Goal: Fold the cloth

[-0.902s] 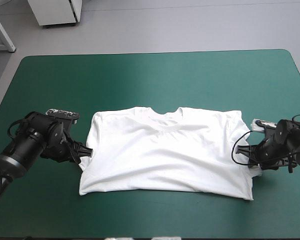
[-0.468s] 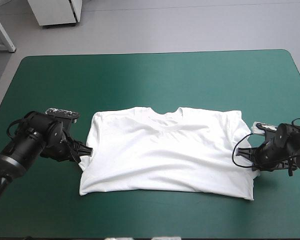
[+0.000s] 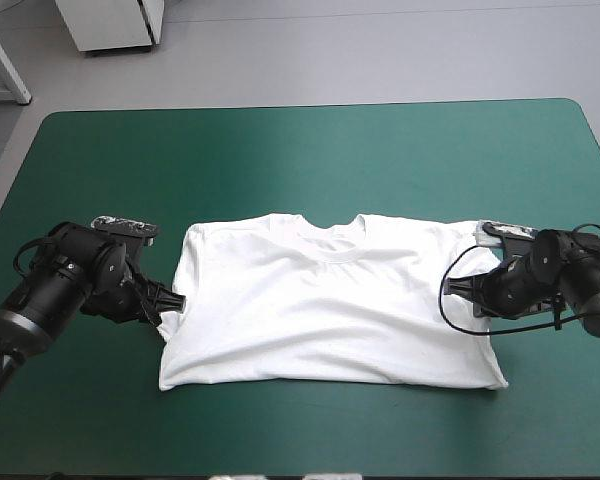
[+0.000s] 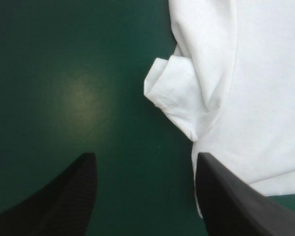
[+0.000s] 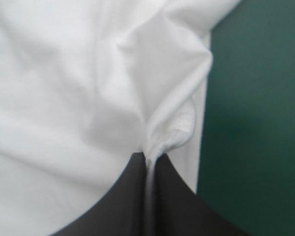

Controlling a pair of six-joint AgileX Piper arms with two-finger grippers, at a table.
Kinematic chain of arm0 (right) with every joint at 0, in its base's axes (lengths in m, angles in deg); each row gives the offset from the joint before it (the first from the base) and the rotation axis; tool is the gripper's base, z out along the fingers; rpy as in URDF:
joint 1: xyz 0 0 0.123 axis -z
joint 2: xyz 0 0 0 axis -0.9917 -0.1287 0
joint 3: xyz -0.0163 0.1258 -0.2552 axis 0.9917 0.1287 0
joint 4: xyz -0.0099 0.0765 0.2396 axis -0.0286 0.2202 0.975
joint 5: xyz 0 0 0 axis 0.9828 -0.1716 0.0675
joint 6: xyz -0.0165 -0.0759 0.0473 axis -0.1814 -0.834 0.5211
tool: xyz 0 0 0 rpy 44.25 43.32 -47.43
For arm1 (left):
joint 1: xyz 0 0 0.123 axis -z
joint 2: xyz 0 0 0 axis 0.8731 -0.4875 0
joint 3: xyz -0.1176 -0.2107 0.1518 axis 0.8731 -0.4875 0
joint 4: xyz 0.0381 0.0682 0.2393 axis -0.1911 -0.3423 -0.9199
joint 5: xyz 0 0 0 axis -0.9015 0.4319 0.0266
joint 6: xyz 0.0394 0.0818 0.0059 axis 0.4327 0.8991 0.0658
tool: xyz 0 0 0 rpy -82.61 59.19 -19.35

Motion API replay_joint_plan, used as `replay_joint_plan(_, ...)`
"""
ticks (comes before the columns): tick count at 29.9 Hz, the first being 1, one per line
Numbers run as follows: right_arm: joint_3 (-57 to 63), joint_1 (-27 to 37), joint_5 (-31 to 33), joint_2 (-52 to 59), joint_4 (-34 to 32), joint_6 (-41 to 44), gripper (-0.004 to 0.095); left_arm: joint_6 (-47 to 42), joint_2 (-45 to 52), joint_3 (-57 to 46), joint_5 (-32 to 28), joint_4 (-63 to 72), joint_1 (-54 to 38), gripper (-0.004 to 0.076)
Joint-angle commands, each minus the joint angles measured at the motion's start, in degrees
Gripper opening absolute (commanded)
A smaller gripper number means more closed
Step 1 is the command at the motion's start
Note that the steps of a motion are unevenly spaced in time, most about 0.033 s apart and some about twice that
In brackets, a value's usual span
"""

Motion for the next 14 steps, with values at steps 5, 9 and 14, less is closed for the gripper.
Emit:
replay_joint_plan(5,-1.9,-5.8,-3.6,-2.4,4.9,-0.4,-0.0013,-1.3,1.3,1.8,1.5,-0.5,0.0,0.043)
replay_joint_plan(9,-1.9,-5.8,-4.2,-7.3,7.5,-0.9,-0.0012,-1.3,1.3,1.8,1.6,-0.5,0.0,0.043)
replay_joint_plan(14,-1.9,-5.9,-5.1,-10.2,12.3,-5.0,0.0126,-1.3,1.3,1.8,1.6,-0.5,0.0,0.043)
